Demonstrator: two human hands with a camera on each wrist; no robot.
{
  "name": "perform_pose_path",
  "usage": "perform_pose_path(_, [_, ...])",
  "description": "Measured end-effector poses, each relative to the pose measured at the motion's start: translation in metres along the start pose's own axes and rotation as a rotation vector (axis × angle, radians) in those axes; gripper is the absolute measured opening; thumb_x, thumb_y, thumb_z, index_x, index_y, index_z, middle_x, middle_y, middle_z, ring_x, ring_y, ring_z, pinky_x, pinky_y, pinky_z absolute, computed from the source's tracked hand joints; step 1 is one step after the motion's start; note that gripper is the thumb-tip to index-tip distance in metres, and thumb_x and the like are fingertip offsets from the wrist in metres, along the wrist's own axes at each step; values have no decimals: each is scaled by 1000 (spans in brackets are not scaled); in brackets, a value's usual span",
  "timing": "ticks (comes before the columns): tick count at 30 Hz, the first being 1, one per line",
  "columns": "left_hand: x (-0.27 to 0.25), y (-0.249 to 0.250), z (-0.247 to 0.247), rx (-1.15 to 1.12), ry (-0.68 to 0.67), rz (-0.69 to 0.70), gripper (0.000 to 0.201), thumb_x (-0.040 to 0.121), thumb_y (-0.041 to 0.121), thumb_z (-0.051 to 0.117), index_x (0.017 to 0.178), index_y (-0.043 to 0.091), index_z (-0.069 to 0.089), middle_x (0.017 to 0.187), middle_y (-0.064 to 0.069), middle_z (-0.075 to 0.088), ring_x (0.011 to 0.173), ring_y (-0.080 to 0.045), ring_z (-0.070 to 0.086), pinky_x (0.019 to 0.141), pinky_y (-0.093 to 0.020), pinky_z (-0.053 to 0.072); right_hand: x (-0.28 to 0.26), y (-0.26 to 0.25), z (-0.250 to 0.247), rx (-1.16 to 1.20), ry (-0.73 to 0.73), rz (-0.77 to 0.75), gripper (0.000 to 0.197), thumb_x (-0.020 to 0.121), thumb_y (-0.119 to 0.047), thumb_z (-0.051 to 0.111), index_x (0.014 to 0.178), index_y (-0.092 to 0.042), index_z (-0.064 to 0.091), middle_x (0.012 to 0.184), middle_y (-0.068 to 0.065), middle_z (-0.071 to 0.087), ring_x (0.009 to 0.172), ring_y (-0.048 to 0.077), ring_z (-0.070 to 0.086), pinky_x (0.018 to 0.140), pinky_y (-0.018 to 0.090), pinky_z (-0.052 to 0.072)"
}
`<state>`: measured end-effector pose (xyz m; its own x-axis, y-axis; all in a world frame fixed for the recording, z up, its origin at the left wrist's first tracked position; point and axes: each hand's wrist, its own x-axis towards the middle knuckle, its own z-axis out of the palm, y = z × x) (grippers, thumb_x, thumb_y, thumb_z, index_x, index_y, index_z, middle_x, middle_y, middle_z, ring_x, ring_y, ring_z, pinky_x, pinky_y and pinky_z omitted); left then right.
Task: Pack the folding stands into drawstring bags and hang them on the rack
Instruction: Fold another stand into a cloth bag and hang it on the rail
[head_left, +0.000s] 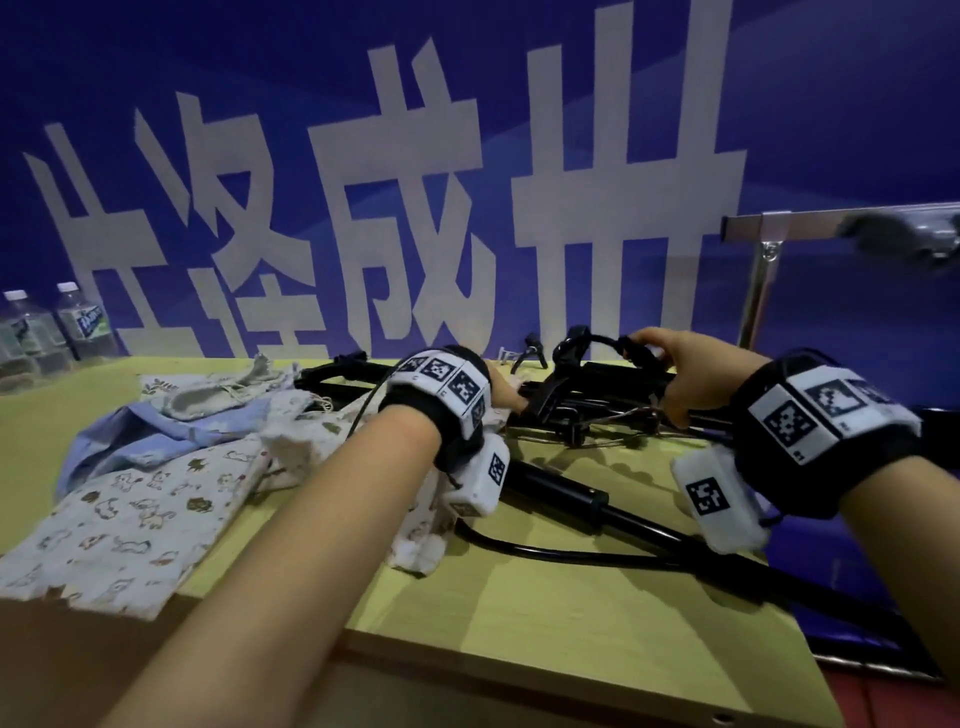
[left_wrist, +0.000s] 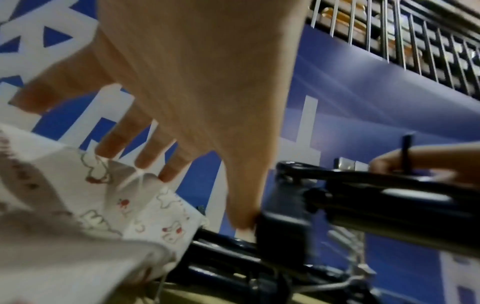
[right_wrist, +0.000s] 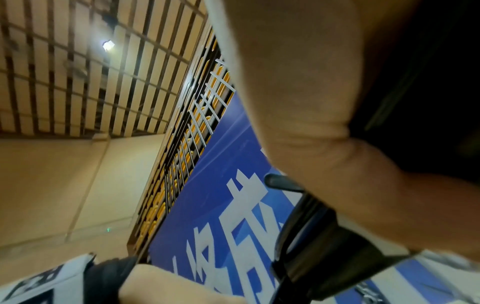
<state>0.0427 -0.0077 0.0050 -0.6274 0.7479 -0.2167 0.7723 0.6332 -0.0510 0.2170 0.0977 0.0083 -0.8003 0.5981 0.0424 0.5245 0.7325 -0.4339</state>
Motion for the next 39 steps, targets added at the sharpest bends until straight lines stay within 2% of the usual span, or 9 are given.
perform_pose_path(6, [29, -15, 23, 271, 21, -89, 70, 70, 54, 72, 125, 17, 51, 106, 1, 58, 102, -29, 59, 83, -39, 51, -7, 23, -7, 23, 52, 44, 80, 70, 14, 61, 136, -24, 37, 119, 11, 56, 90, 27, 55, 79, 40, 53])
perform_pose_path(9, [24, -15, 20, 230, 57, -72, 53, 94, 41, 48, 136, 8, 43, 129, -11, 55, 116, -32, 54, 98, -41, 44, -7, 28, -9, 46, 67, 52, 81, 68, 14, 62, 134, -26, 38, 118, 12, 56, 91, 29, 56, 79, 43, 53])
perform_pose_path(12, [9, -19, -6, 144, 254, -24, 28, 96, 13, 47, 115, -3, 58, 117, -18, 61, 109, -32, 58, 87, -35, 46, -8, 29, -13, 55, 95, 44, 80, 68, 13, 63, 133, -25, 39, 117, 9, 56, 89, 28, 55, 72, 36, 51])
perform_pose_path(15, [-23, -40, -28, -60, 322, 144, 37, 92, -4, 38, 117, 8, 63, 111, -10, 62, 107, -27, 57, 86, -34, 45, -8, 31, -21, 82, 131, 45, 83, 68, 14, 64, 137, -23, 37, 120, 11, 56, 88, 27, 53, 68, 32, 46])
perform_pose_path(20, [-78, -53, -24, 147, -377, 273, 49, 91, 9, 52, 133, 35, 49, 124, 17, 49, 110, -7, 49, 95, -24, 39, -8, 29, -27, 73, 159, 29, 83, 67, 13, 65, 137, -23, 38, 119, 13, 58, 70, 24, 53, 48, 27, 43])
perform_pose_path(22, [-77, -51, -13, 172, -481, 234, 39, 91, 29, 56, 130, 34, 53, 116, 19, 56, 105, -4, 51, 96, -23, 37, -10, 23, -22, 63, 119, 10, 83, 68, 13, 64, 138, -23, 37, 120, 14, 58, 64, 20, 52, 49, 26, 45])
perform_pose_path(30, [-46, 1, 35, 275, 137, 69, 48, 92, 58, 38, 83, 15, 56, 75, 0, 55, 72, -18, 53, 58, -25, 38, -19, 15, -6, 11, 12, -94, 82, 70, 11, 66, 136, -28, 35, 127, 7, 53, 93, 28, 55, 80, 38, 49])
perform_pose_path(35, [-33, 5, 42, 230, -12, -26, 52, 94, 49, 43, 117, 6, 59, 104, -10, 60, 95, -25, 58, 81, -33, 46, -30, 22, -3, 25, -18, -141, 82, 71, 12, 63, 135, -31, 35, 128, 2, 52, 70, 11, 54, 70, 34, 49])
perform_pose_path(39, [-29, -6, 50, 69, 52, -29, 38, 90, 44, 55, 92, 6, 61, 79, -4, 54, 70, -19, 51, 57, -26, 39, -33, 28, 0, 59, -65, -165, 82, 69, 14, 63, 128, -35, 37, 129, 1, 50, 71, 9, 52, 72, 35, 49])
